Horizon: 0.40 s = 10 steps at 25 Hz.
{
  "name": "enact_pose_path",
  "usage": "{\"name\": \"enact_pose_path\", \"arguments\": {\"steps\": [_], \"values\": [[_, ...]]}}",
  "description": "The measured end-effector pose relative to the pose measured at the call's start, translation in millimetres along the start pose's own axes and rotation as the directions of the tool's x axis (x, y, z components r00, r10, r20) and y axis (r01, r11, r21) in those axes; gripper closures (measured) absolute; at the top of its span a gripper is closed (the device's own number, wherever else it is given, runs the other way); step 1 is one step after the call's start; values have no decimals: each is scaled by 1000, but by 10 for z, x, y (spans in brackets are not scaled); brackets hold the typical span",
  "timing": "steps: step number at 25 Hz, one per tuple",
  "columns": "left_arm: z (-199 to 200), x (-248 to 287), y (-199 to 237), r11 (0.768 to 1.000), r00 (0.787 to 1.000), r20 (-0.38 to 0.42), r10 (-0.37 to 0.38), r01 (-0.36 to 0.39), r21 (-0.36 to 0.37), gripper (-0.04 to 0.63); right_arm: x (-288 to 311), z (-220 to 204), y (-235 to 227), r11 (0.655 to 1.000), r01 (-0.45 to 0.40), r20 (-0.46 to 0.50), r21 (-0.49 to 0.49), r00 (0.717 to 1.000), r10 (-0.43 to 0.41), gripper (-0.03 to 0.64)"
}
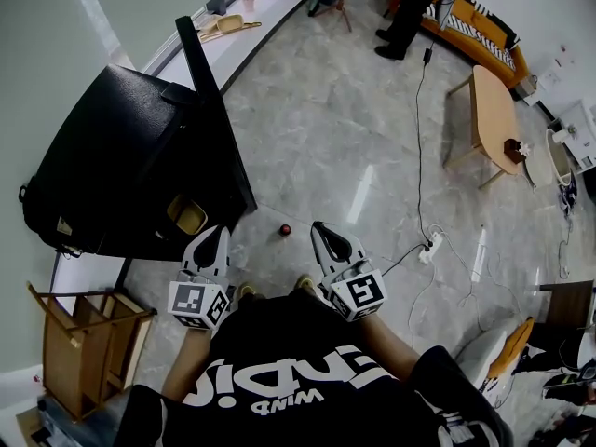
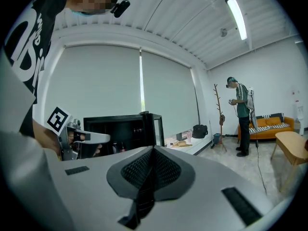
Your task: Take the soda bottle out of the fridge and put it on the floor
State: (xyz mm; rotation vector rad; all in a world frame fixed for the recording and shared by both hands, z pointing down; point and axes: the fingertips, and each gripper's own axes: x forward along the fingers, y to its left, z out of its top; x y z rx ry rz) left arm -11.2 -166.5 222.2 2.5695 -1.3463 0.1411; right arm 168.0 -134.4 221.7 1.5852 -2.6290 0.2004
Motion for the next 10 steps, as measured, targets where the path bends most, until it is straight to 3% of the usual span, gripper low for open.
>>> {"name": "enact_pose_path", "arguments": {"steps": [10], "values": [[-47, 28, -82, 1000, 1000, -19, 5, -5, -4, 589, -61, -64, -96, 999, 21, -6, 24, 1000, -21, 594]]}}
